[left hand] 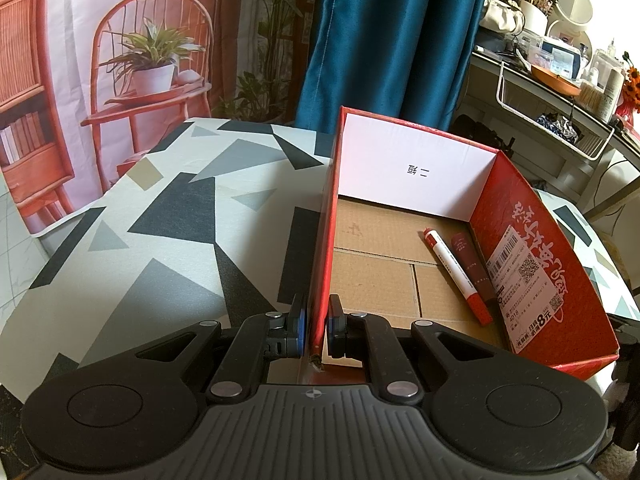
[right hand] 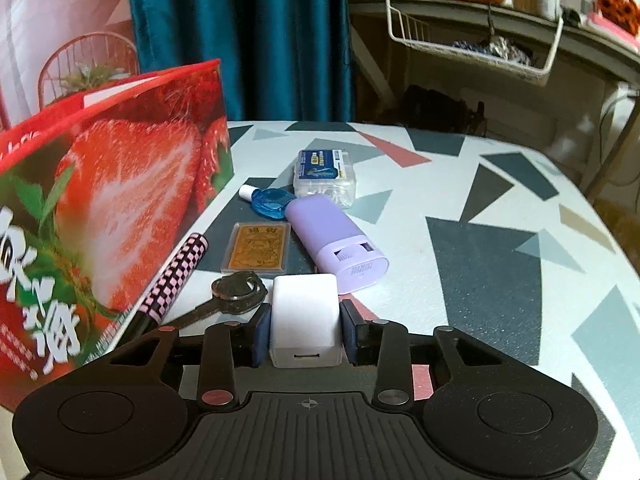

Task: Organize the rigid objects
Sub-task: 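Lower the right tool and grasp the white charger plug, then carry the charger plug with the right tool into the red box and release, then move the open right tool back toward the keys on the table, then lower the right tool and close its fingers on the key ring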

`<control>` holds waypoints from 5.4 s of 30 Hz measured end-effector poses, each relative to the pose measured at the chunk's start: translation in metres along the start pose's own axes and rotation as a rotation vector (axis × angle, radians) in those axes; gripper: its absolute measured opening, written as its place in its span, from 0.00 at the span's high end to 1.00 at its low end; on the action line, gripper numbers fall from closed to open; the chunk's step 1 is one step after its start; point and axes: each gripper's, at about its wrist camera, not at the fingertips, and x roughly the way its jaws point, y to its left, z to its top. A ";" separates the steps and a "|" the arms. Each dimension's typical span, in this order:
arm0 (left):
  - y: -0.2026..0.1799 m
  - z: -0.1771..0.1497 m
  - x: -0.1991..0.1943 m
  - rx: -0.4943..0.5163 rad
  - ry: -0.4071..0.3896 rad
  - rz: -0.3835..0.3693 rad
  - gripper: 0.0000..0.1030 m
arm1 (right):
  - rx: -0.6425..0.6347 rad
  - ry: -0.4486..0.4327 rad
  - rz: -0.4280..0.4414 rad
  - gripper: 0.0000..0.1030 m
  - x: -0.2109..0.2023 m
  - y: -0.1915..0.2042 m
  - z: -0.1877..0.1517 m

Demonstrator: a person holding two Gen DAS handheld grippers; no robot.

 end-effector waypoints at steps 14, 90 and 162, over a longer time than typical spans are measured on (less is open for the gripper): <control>0.000 0.000 0.001 0.000 0.000 0.000 0.89 | -0.048 -0.030 -0.042 0.69 0.004 0.011 -0.002; -0.007 -0.001 0.005 0.044 0.008 0.028 0.88 | -0.158 -0.315 0.177 0.00 -0.045 0.058 0.121; -0.008 -0.001 0.006 0.033 0.002 0.026 0.87 | -0.051 -0.032 -0.039 0.72 0.012 0.039 0.002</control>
